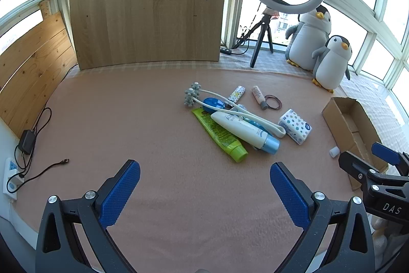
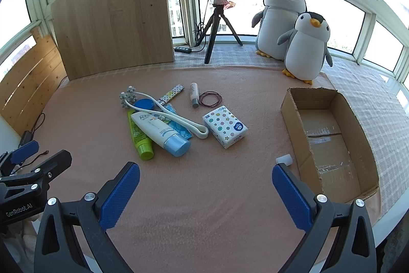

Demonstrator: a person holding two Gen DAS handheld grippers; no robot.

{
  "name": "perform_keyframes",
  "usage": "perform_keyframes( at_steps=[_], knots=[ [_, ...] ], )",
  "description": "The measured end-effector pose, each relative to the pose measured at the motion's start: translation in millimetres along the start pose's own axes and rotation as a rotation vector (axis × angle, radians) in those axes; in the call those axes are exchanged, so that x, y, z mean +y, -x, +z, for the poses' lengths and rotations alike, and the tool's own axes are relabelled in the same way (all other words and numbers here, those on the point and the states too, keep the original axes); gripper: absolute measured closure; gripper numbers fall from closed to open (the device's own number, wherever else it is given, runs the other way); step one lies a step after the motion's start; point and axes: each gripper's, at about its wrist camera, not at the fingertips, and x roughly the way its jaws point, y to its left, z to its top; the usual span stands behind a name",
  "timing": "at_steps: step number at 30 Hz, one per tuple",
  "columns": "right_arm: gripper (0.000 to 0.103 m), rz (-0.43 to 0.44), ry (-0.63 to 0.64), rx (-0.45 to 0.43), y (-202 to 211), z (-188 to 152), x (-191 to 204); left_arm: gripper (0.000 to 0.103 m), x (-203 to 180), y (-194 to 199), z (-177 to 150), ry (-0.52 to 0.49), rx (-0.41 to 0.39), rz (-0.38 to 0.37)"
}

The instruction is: Organize objects

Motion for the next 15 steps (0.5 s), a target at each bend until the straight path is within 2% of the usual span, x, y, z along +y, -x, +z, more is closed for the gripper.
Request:
perform_keyframes(
  at_steps=[15],
  knots=[
    [0.001,0.0,-0.004,0.016,-7.2,4.8,-1.6,0.0,3.2,-2.5,5.6,0.004,0.002,-0.002]
  ],
)
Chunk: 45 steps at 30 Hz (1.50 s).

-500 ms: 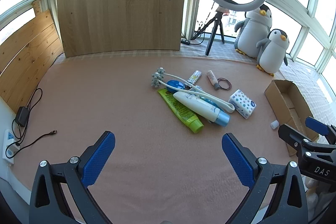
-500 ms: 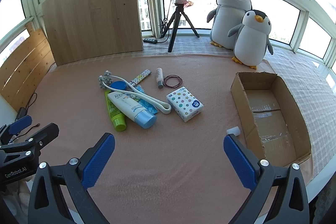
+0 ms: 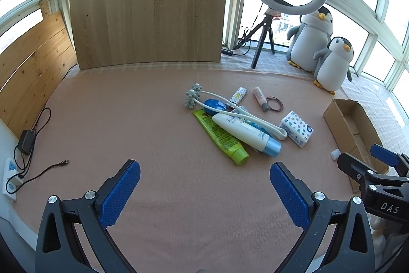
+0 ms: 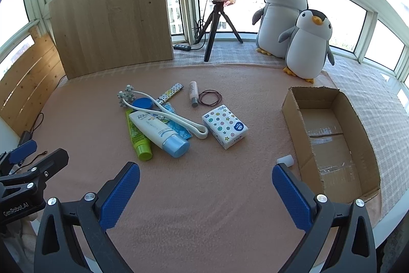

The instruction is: Organize objects

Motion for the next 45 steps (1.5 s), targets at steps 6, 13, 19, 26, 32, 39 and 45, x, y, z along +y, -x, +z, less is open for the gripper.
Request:
perform_keyframes(
  at_steps=[6,13,19,26,32,39,45],
  knots=[
    [0.001,0.002,0.0,0.004,-0.9,0.6,-0.6,0.0,0.2,-2.1,2.1,-0.002,0.001,0.0],
    [0.001,0.0,-0.005,0.008,-2.5,1.1,-1.1,0.0,-0.2,-2.6,2.3,-0.002,0.001,0.0],
    [0.001,0.003,-0.006,0.011,-3.2,1.2,-1.2,0.0,-1.1,-3.2,2.3,-0.002,0.002,0.0],
    [0.001,0.002,-0.01,0.015,-4.7,0.6,-1.4,0.0,-1.6,-3.4,2.8,-0.002,0.002,0.001],
    [0.001,0.003,-0.009,0.014,-4.3,0.3,-1.7,0.0,-3.8,-4.3,1.4,-0.004,0.002,0.001],
    [0.001,0.001,-0.013,0.018,-4.2,-0.2,-1.4,0.0,-4.2,-4.4,1.3,-0.004,0.002,0.001],
    [0.001,0.0,-0.013,0.02,-4.5,-0.7,-1.6,0.0,-5.3,-5.1,0.1,-0.007,0.004,0.0]
  ],
)
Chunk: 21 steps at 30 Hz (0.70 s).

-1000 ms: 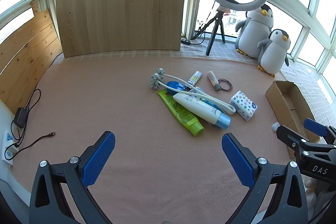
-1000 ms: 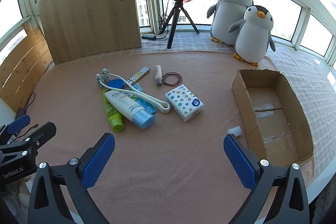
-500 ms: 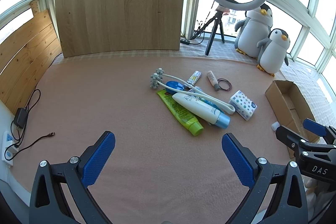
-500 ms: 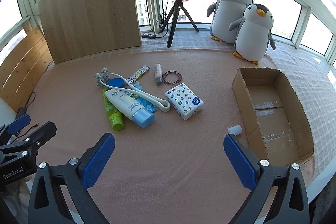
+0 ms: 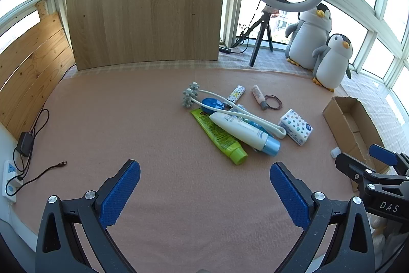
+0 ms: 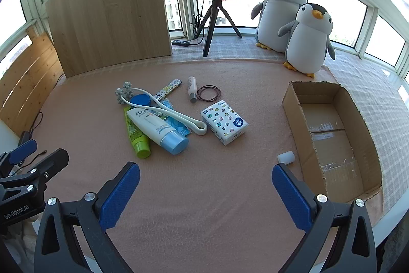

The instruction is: Organize objects

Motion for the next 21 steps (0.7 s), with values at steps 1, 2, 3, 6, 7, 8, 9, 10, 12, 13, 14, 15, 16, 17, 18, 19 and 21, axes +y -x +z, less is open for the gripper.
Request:
perform_keyframes(
  at_steps=[1,2,3,6,7,8,9,10,12,13,14,15,16,17,18,19,21],
  knots=[
    [0.001,-0.001,0.0,0.0,-0.1,0.0,0.0,0.0,-0.1,0.0,0.0,0.0,0.0,0.0],
    [0.001,-0.001,0.0,0.0,-0.1,0.0,0.0,0.0,-0.3,-0.1,-0.1,0.0,0.0,0.0],
    [0.001,-0.001,0.0,0.0,-0.4,0.3,-0.1,0.0,-0.3,0.0,-0.1,0.0,0.0,0.0],
    [0.001,-0.001,0.0,0.001,-0.5,0.4,-0.1,0.0,-1.2,-0.1,-0.4,-0.001,-0.001,0.001],
    [0.001,-0.001,0.0,0.001,-0.4,0.4,-0.1,0.0,-1.9,-0.4,-0.6,-0.002,-0.001,0.0],
    [0.001,-0.001,0.0,0.001,-0.3,0.3,-0.2,0.0,-1.7,-0.5,-0.1,-0.002,0.0,0.0],
    [0.001,-0.001,0.0,0.001,-0.4,0.5,0.0,0.0,-1.8,-0.6,0.0,-0.002,-0.001,0.0],
    [0.001,-0.001,-0.001,0.001,-0.4,0.6,0.1,0.0,-1.8,-0.6,0.0,-0.002,0.0,0.0],
    [0.001,-0.001,-0.001,0.003,-1.0,0.8,-0.2,0.0,-1.8,-0.6,0.0,-0.002,0.0,0.0],
    [0.001,-0.001,-0.001,0.004,-1.4,1.0,-0.5,0.0,-1.9,-0.6,0.0,-0.001,0.0,0.001],
    [0.001,-0.001,-0.002,0.005,-1.5,0.9,-0.9,0.0,-1.8,-0.7,0.1,-0.002,0.0,0.001],
    [0.001,0.0,-0.003,0.006,-1.9,1.3,-1.2,0.0,-1.7,-0.7,0.0,-0.002,0.001,0.001],
    [0.001,0.0,-0.004,0.007,-2.3,1.3,-1.8,0.0,-1.7,-1.6,0.2,-0.002,0.002,0.001],
    [0.001,0.0,-0.005,0.008,-2.6,1.2,-2.5,0.0,-1.8,-3.0,0.3,-0.003,0.004,0.002],
    [0.001,-0.001,-0.006,0.009,-3.4,1.7,-3.4,0.0,-1.6,-5.0,1.1,-0.004,0.007,0.003],
    [0.001,-0.003,-0.008,0.011,-4.3,1.5,-4.6,0.0,-1.8,-6.4,1.3,-0.006,0.008,0.004],
    [0.001,-0.006,-0.015,0.018,-6.0,0.7,-7.9,0.0,-1.2,-11.8,4.1,-0.01,0.013,0.008]
  ],
)
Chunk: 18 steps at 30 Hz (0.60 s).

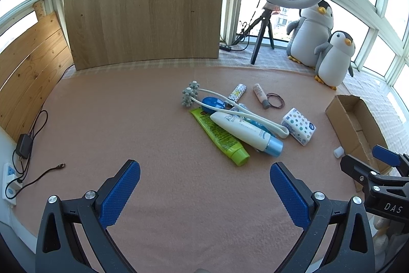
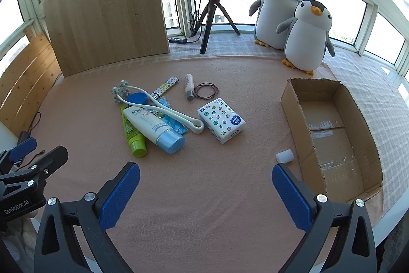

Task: Organize objects
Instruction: 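Move the left tool down to the white AQUA sunscreen tube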

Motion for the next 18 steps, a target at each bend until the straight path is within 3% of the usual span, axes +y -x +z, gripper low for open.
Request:
perform_keyframes(
  at_steps=[12,18],
  knots=[
    [0.001,-0.016,-0.045,0.025,-2.6,-6.2,-22.2,0.0,-6.9,-70.1,30.1,-0.015,0.087,-0.033],
    [0.001,-0.025,-0.072,0.039,-1.6,-13.5,-38.1,0.002,-29.0,-106.7,54.2,-0.074,0.094,-0.009]
  ],
)
